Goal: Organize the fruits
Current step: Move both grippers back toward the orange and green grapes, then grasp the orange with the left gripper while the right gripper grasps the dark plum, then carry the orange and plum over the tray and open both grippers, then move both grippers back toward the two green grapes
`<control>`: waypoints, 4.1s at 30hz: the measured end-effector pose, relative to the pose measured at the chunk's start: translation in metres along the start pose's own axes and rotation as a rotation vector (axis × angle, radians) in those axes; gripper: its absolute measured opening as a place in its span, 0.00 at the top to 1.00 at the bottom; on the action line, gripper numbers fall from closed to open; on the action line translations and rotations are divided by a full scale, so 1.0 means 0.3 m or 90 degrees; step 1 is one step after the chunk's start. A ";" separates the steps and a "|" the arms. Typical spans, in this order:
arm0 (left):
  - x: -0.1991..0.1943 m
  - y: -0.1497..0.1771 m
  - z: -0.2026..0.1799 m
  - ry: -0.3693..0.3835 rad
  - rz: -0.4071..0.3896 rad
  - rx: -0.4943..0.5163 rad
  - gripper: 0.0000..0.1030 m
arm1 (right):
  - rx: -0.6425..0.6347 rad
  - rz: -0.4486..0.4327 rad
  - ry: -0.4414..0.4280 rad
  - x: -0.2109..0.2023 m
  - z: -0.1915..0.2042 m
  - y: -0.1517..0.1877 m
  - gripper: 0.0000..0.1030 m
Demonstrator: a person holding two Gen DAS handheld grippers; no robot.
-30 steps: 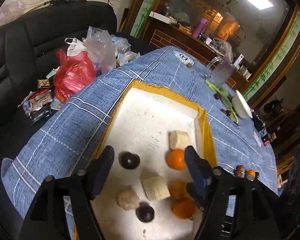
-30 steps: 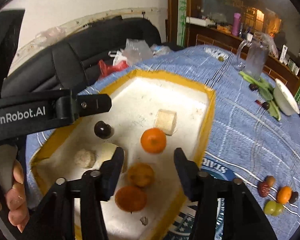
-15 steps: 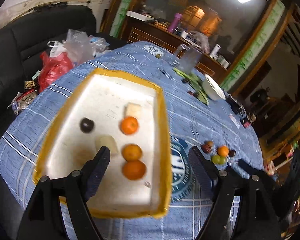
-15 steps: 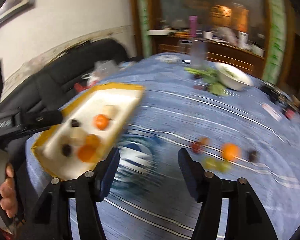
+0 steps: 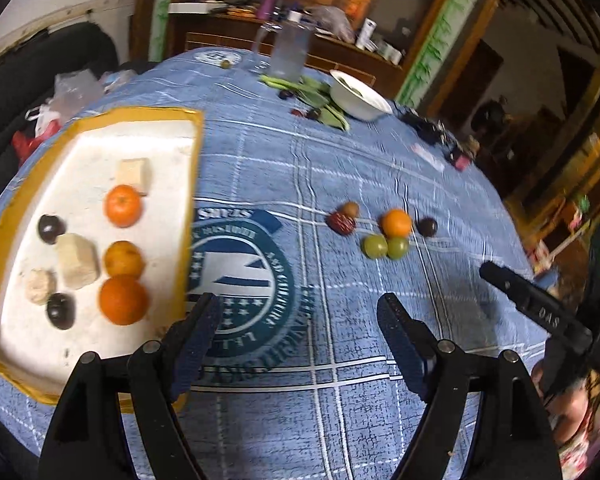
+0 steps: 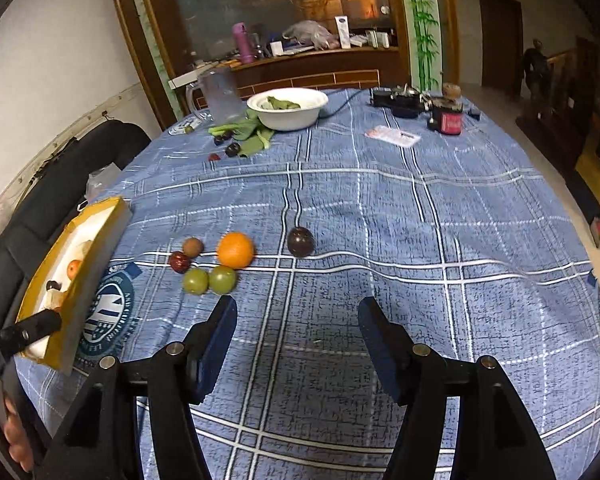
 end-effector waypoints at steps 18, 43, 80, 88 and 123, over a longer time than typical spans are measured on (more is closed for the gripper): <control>0.163 -0.090 -0.131 0.020 -0.003 0.090 0.23 | -0.011 0.007 0.003 0.219 0.017 -0.117 0.35; 0.512 -0.235 -0.337 0.098 0.048 0.172 0.61 | 0.008 0.027 -0.019 0.340 -0.058 -0.173 0.74; 0.265 -0.228 -0.118 0.114 -0.054 0.043 0.69 | 0.000 0.028 0.000 0.230 0.057 -0.097 0.76; -0.030 -0.107 0.199 0.043 -0.114 -0.085 0.69 | -0.059 0.021 -0.061 0.154 0.306 -0.043 0.75; -0.183 0.087 0.570 -0.089 -0.100 -0.190 0.39 | -0.311 0.041 -0.108 0.297 1.026 0.122 0.49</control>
Point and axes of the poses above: each gripper's, at about its wrist camera, not at the fingertips, and x roughly the way its jaws point, z to its left, y to its underside, the point moved 1 cm from there along x, roughly the way its jaws point, and after that the axes turned 7 degrees about x, right-handed, at the moved point
